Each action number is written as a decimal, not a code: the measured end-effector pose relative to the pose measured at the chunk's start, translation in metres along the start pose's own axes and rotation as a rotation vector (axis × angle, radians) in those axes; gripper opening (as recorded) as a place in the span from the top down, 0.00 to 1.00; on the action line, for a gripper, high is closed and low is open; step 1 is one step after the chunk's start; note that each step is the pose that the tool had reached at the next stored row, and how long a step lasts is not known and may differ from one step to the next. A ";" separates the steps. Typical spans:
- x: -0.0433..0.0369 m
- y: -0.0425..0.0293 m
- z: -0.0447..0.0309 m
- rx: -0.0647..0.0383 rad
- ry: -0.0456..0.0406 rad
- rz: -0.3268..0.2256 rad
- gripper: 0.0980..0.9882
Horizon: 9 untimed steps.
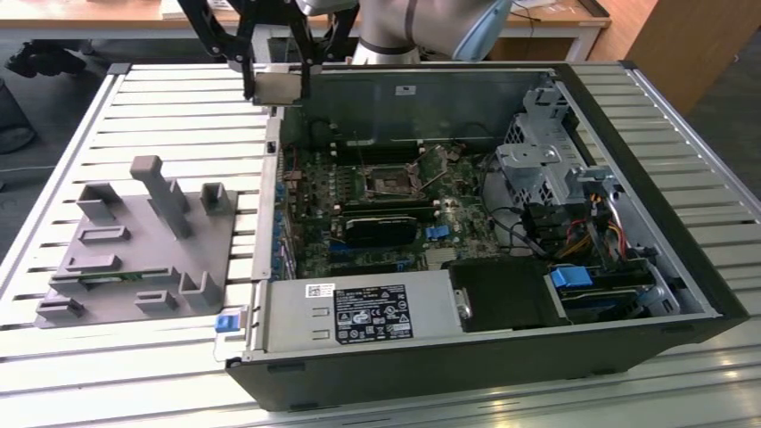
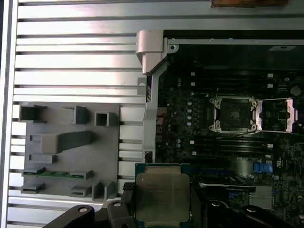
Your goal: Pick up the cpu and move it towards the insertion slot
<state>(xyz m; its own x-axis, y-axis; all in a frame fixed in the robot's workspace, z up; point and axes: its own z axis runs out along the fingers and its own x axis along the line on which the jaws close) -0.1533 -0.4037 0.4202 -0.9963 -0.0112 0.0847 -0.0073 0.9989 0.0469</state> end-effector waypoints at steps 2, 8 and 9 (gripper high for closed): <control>-0.0020 0.0000 -0.0002 0.000 0.0000 0.000 0.50; -0.0084 -0.0001 -0.0007 0.000 0.0000 0.000 0.50; -0.0095 -0.0001 -0.0008 0.000 0.0000 0.000 0.50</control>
<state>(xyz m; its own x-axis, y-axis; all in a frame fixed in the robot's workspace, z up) -0.1438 -0.4036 0.4202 -0.9963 -0.0111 0.0847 -0.0071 0.9989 0.0468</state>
